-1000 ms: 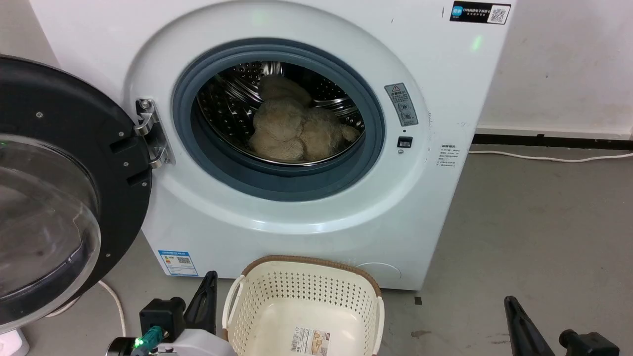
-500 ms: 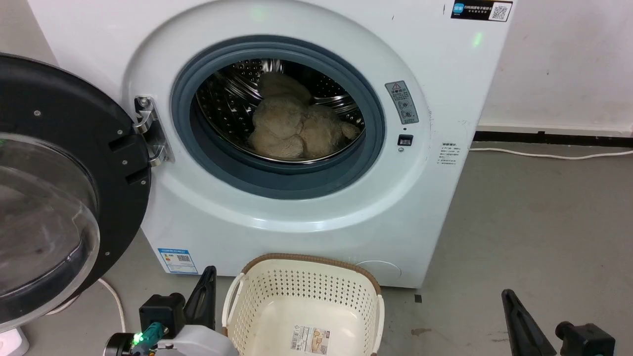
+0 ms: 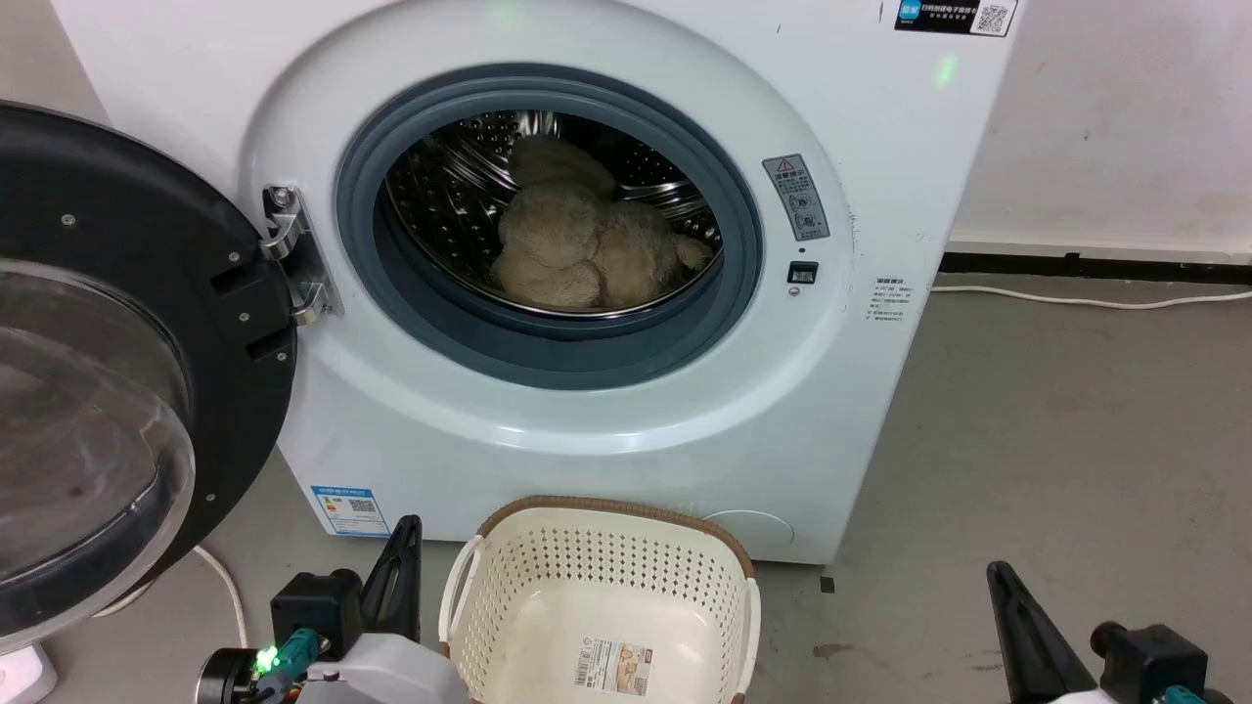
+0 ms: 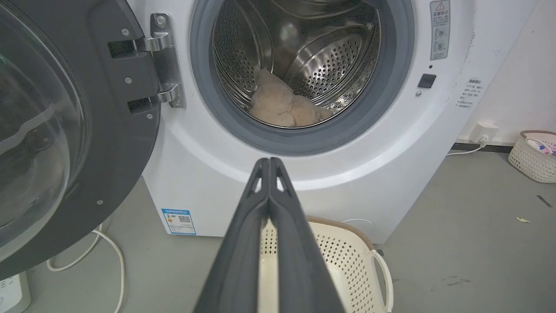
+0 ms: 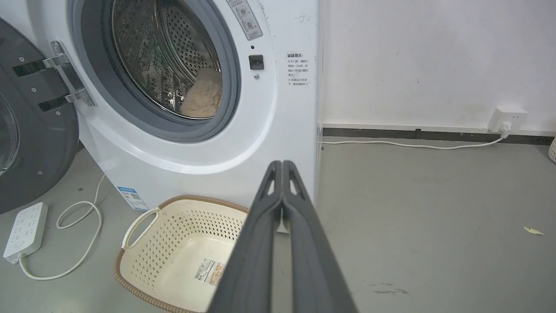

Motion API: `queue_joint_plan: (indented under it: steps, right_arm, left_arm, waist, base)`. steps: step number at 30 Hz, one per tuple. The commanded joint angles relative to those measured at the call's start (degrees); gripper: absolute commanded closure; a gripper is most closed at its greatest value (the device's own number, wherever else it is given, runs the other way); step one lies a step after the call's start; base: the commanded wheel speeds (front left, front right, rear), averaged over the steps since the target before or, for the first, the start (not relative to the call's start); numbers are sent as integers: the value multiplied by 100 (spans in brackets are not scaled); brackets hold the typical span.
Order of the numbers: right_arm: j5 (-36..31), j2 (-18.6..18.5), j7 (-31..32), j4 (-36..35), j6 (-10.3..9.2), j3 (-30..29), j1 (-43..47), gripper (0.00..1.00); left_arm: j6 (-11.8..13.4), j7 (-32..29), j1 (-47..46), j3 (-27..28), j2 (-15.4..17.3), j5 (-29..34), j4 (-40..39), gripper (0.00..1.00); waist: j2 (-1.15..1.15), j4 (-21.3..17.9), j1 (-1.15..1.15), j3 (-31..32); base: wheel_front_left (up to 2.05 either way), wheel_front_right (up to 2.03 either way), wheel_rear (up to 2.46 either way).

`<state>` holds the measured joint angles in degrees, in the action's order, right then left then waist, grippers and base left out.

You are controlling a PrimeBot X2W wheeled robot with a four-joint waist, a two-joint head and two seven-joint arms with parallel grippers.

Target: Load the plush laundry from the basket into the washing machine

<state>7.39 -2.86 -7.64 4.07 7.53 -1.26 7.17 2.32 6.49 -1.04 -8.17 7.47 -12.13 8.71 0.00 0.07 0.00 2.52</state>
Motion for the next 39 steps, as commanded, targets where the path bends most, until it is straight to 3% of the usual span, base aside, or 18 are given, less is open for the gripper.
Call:
queue_joint_plan:
  steps: [1, 39]
  right_arm:
    - [-63, -1, 17, -42, -2, 12, -130, 100]
    - [-410, -1, 400, -229, -3, 70, -431, 100]
  left_arm:
    - [-29, -23, 38, 40, -33, 65, -53, 100]
    - [-133, -344, 72, 438, -251, 654, -472, 100]
  waist:
    - [0, 0, 0, -3]
    - [0, -4, 0, -131]
  base:
    - [0, 0, 0]
    - [0, 0, 0]
